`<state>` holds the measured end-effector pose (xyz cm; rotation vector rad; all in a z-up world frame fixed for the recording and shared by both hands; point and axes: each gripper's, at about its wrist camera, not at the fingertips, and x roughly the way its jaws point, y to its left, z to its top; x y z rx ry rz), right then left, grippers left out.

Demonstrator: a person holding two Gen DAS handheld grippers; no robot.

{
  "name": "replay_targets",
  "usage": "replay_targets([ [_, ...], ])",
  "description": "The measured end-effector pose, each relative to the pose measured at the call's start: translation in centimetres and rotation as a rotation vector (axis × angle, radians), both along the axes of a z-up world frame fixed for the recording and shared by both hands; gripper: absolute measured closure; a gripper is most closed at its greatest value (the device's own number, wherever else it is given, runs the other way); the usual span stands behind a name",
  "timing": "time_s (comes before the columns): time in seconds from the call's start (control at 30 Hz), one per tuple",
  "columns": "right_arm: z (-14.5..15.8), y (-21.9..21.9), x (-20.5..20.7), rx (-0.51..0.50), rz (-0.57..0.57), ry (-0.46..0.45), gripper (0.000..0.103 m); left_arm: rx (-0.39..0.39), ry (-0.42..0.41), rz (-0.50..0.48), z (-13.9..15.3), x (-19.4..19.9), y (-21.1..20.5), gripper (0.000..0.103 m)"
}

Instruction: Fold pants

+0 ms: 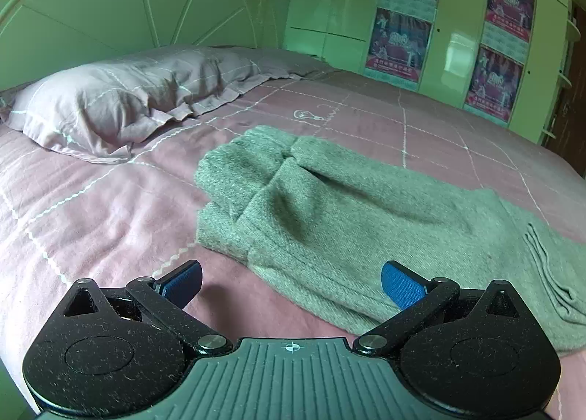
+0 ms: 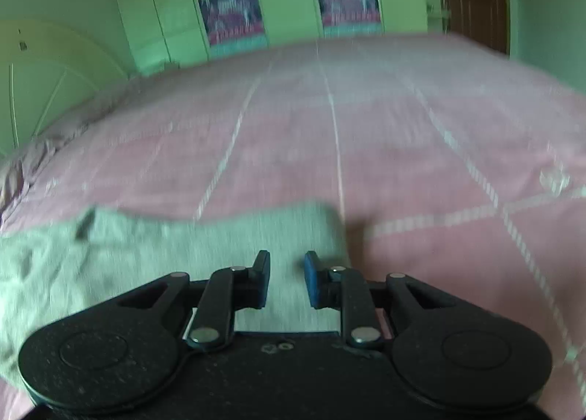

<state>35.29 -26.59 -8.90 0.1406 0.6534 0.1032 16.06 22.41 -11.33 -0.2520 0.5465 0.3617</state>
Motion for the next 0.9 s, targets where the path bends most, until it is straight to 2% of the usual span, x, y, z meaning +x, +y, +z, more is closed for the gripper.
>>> replay_targets([
  [0.1, 0.1, 0.2, 2.9, -0.017, -0.026, 0.008, 0.087, -0.014, 0.007, 0.010, -0.6, 0.8, 0.6, 0.000],
  [0.13, -0.6, 0.1, 4.1, -0.025, -0.028, 0.047, 0.086, -0.017, 0.009, 0.014, -0.8, 0.9, 0.7, 0.000],
  [0.17, -2.2, 0.1, 5.6, -0.016, -0.012, 0.141, 0.086, -0.018, 0.010, 0.016, -0.8, 1.0, 0.7, 0.000],
  [0.2, -2.7, 0.1, 6.1, -0.005, -0.006, 0.152, 0.086, -0.017, 0.010, 0.014, -0.9, 1.1, 0.8, 0.000],
  [0.27, -1.9, 0.5, 6.1, -0.020, -0.008, 0.158, 0.086, -0.021, 0.008, 0.013, -1.1, 1.1, 0.9, 0.000],
  [0.37, -0.3, 0.0, 3.4, 0.067, -0.001, 0.053, 0.082, -0.032, 0.003, 0.014, -1.2, 1.0, 1.1, 0.000],
  [0.43, -0.4, 0.0, 0.9, 0.094, 0.018, 0.031, 0.078, -0.053, -0.008, 0.010, -1.1, 0.9, 1.2, 0.000],
  [0.53, -1.0, 0.2, -2.9, 0.104, 0.067, 0.030, 0.078, -0.136, -0.035, -0.043, -1.2, 1.0, 1.7, 0.000],
  [0.6, -1.3, 0.2, -5.3, 0.107, 0.073, 0.028, 0.075, -0.231, -0.048, -0.068, -1.7, 1.7, 2.8, 0.000],
  [0.73, -1.1, -0.1, -9.3, 0.150, 0.056, -0.001, 0.070, -0.427, -0.132, -0.084, -2.7, 2.4, 5.6, 0.000],
  [0.87, -0.4, 1.3, -10.4, 0.167, 0.070, -0.005, 0.064, -0.490, -0.199, -0.111, -4.0, 3.4, 6.7, 0.000],
  [0.9, -0.3, 1.8, -10.3, 0.168, 0.083, -0.002, 0.064, -0.507, -0.211, -0.112, -4.0, 3.3, 7.0, 0.016],
])
